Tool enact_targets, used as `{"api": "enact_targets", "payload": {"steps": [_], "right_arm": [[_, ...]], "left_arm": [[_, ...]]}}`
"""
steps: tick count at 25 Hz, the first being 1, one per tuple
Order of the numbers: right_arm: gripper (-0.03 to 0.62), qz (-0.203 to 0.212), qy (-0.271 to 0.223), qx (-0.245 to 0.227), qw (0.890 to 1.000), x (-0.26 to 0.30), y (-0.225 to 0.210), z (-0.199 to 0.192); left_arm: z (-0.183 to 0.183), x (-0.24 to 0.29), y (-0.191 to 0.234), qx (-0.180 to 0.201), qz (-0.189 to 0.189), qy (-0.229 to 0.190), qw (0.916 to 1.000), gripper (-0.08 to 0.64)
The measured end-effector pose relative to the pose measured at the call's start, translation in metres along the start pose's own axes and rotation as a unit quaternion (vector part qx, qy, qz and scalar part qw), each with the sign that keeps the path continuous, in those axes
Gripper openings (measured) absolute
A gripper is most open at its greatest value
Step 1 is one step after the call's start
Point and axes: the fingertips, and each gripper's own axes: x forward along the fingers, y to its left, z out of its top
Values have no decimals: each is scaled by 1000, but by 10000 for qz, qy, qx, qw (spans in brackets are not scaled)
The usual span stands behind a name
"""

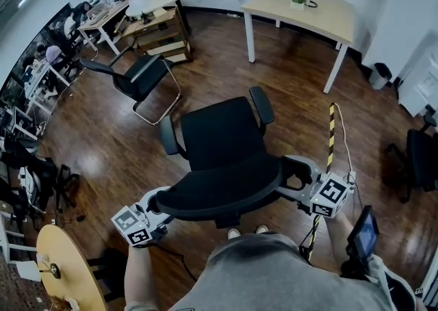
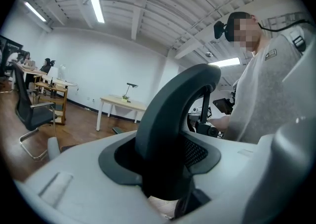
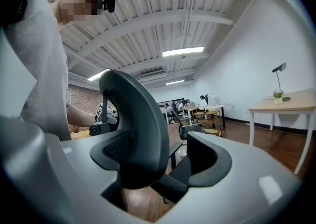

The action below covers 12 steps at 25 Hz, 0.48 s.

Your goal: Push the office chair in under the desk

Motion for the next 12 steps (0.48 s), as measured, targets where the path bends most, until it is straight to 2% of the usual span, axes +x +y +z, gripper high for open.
{"api": "enact_targets", "payload": {"steps": [7, 12], "right_arm": [[344, 387, 92, -111, 9991, 30, 40, -7], [274, 530, 188, -421, 9975, 45, 59, -6]], "left_arm": [[-2, -25, 23, -228, -263, 277, 9990, 210], [1, -30, 40, -354, -336, 308, 9983, 212]]}}
